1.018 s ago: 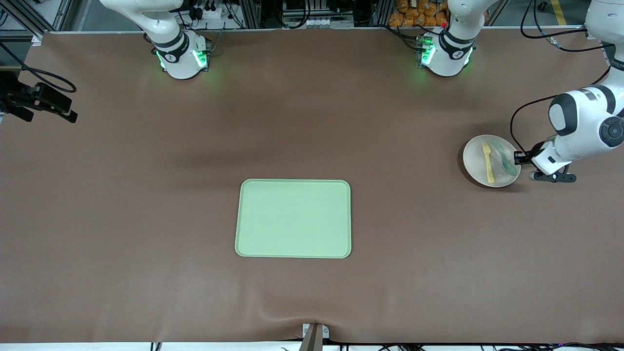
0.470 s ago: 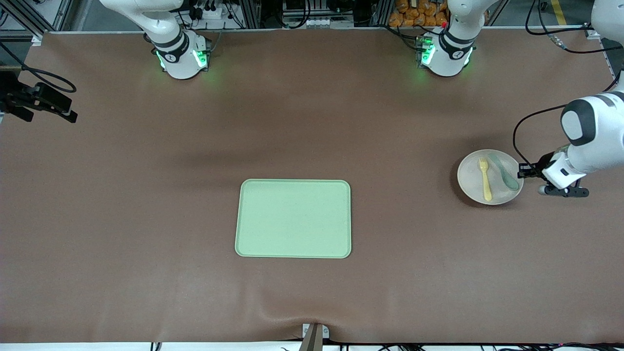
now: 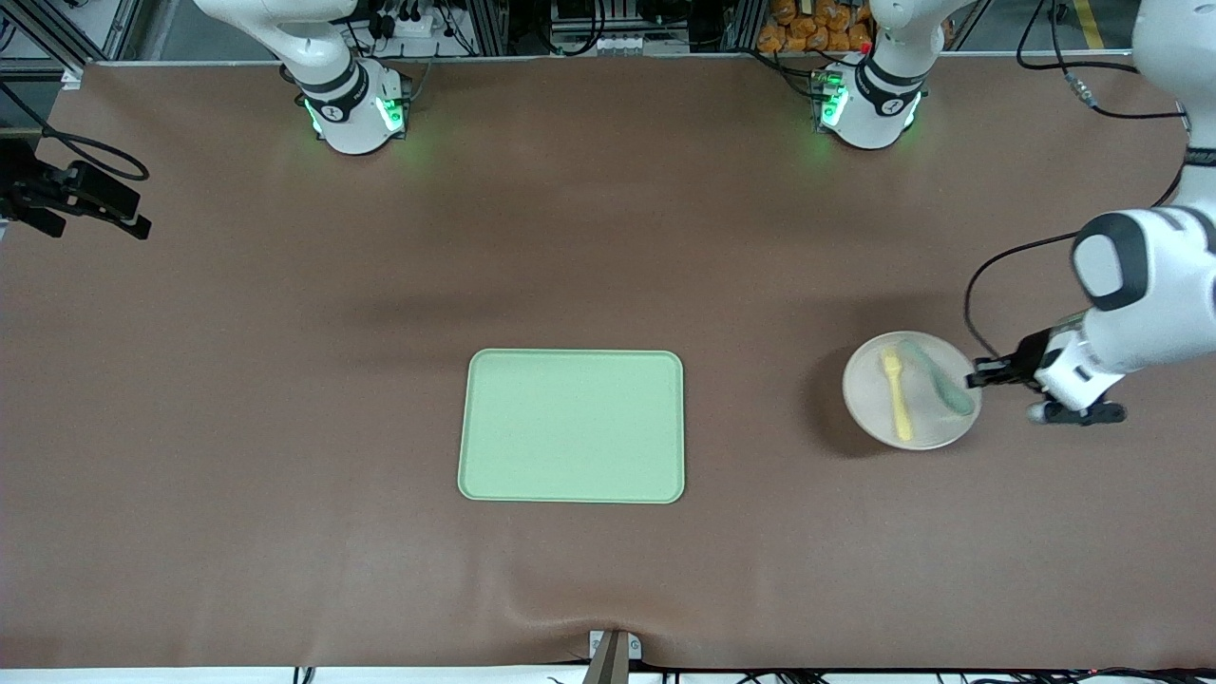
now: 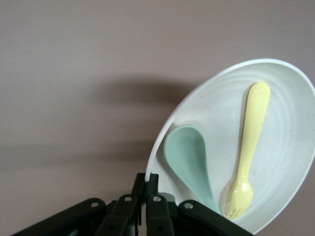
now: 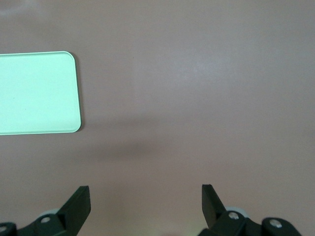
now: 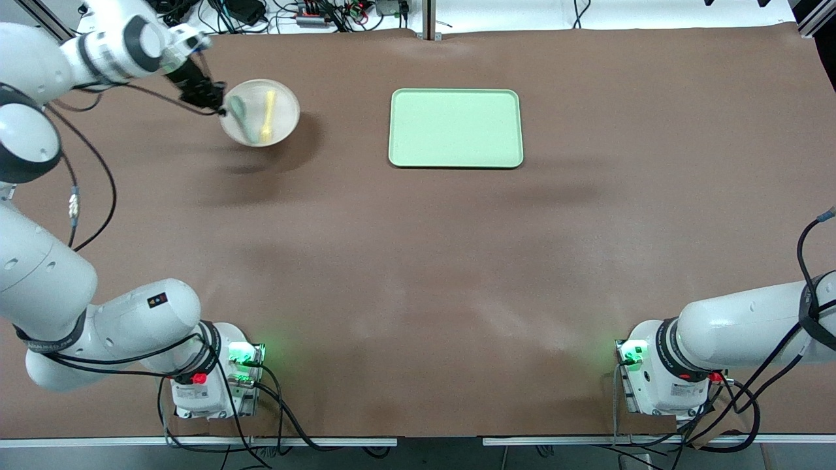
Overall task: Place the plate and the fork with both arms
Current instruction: 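Carry the plate with the left gripper onto the green tray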
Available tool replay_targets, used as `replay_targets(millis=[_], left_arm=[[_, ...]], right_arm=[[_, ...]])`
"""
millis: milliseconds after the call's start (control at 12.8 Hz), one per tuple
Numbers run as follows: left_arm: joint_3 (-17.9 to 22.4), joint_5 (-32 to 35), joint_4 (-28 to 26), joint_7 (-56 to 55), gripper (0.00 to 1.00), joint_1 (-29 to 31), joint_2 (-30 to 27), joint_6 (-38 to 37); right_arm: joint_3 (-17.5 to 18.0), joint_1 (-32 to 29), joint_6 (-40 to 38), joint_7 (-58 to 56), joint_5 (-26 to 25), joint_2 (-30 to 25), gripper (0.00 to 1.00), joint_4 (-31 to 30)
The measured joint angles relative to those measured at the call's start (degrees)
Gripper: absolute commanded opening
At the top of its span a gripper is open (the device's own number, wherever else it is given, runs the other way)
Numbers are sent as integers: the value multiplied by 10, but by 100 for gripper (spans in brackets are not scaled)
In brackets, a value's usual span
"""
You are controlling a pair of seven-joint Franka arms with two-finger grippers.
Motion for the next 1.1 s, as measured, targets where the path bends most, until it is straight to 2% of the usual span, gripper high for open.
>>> replay_targets(millis=[313, 705, 861, 1096], left_arm=[[-2, 0, 76, -176, 0, -161, 58, 0], [4, 0, 204, -379, 0, -317, 162, 4], [18, 0, 242, -423, 0, -365, 207, 34], [30, 0, 254, -467, 0, -405, 251, 122]], right_arm=[[0, 0, 0, 0, 0, 0, 100, 0], [0, 0, 0, 0, 0, 0, 100, 0], [0, 0, 0, 0, 0, 0, 100, 0], [0, 0, 0, 0, 1, 0, 100, 0]])
